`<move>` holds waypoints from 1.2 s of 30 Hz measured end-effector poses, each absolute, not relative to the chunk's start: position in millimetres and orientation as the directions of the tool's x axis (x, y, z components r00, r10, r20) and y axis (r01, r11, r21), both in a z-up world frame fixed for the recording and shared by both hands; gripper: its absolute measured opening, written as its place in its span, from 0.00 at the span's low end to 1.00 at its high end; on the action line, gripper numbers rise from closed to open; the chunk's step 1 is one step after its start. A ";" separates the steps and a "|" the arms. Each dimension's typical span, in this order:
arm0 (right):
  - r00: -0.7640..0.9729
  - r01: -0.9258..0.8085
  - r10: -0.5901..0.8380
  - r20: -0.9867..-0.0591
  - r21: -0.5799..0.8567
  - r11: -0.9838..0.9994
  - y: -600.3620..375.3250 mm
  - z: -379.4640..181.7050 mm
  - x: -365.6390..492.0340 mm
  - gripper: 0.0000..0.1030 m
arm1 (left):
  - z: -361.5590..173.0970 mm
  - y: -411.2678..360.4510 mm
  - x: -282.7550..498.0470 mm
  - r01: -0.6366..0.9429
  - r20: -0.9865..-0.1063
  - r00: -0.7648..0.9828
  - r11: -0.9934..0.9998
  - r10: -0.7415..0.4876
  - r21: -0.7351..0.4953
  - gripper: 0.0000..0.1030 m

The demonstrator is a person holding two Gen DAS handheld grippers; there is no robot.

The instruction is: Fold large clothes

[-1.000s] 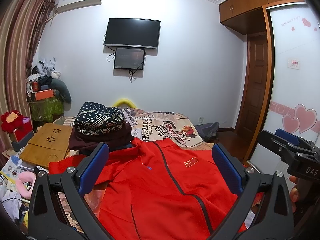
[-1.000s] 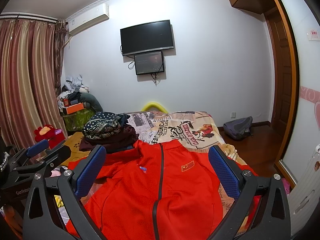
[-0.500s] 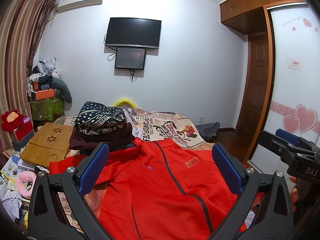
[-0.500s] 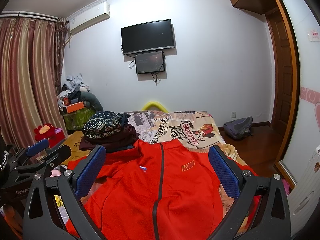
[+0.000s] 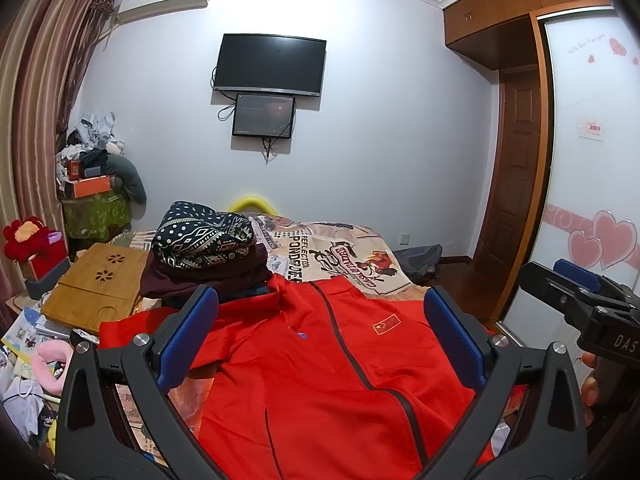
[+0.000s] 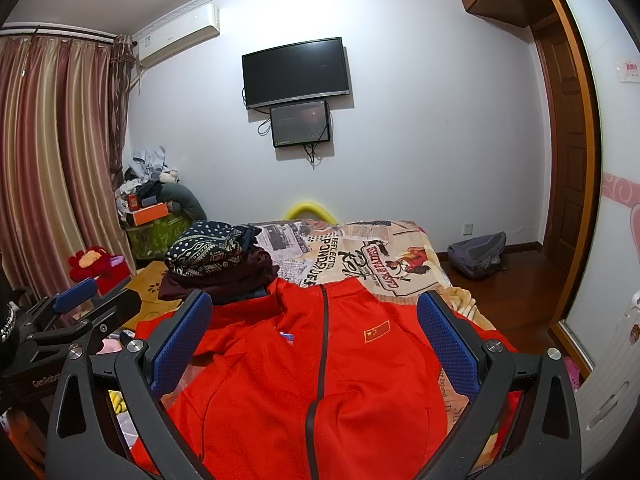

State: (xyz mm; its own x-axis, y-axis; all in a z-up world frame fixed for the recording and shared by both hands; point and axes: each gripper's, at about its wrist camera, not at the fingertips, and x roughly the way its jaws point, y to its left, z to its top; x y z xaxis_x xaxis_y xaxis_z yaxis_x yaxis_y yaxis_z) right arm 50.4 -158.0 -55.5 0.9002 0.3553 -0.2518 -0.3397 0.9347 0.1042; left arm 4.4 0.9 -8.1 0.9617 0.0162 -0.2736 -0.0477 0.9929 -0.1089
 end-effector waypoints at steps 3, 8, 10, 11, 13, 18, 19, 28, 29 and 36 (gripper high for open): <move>0.900 -0.338 0.354 -0.255 0.105 0.935 -156.0 -59.6 50.7 0.99 | -8.6 -0.3 6.0 -0.048 -0.278 0.961 0.993 0.016 -0.110 1.00; 0.899 -0.338 0.354 -0.258 0.107 0.935 -155.2 -59.8 51.2 0.99 | -9.2 -0.6 7.0 -0.049 -0.279 0.960 0.993 0.016 -0.111 1.00; 0.899 -0.337 0.353 -0.258 0.105 0.935 -155.2 -59.7 51.3 0.99 | -9.3 -0.6 7.0 -0.050 -0.279 0.960 0.993 0.017 -0.111 1.00; 0.899 -0.337 0.354 -0.258 0.106 0.935 -155.2 -60.1 51.1 0.99 | -9.7 -0.5 7.3 -0.050 -0.280 0.960 0.992 0.017 -0.112 1.00; 0.899 -0.337 0.354 -0.259 0.107 0.935 -155.0 -59.5 51.6 0.99 | -9.7 -0.6 7.0 -0.049 -0.281 0.960 0.992 0.016 -0.112 1.00; 0.898 -0.336 0.353 -0.264 0.107 0.936 -154.6 -58.8 53.1 0.99 | -11.1 0.3 8.5 -0.053 -0.284 0.959 0.992 0.018 -0.117 1.00; 0.898 -0.336 0.353 -0.264 0.108 0.936 -154.7 -59.0 53.2 0.99 | -11.6 0.5 9.1 -0.054 -0.284 0.959 0.992 0.018 -0.118 1.00; 0.896 -0.334 0.351 -0.273 0.106 0.936 -152.1 -63.1 57.7 0.99 | -13.7 7.0 16.8 -0.065 -0.288 0.957 0.991 0.029 -0.118 1.00; 0.895 -0.335 0.351 -0.275 0.105 0.936 -151.3 -63.5 59.3 0.99 | -14.1 9.5 19.0 -0.070 -0.289 0.957 0.990 0.032 -0.121 1.00; 0.894 -0.332 0.344 -0.287 0.090 0.939 -145.9 -62.3 81.8 0.99 | -13.5 47.2 40.5 -0.149 -0.289 0.951 0.981 0.108 -0.123 1.00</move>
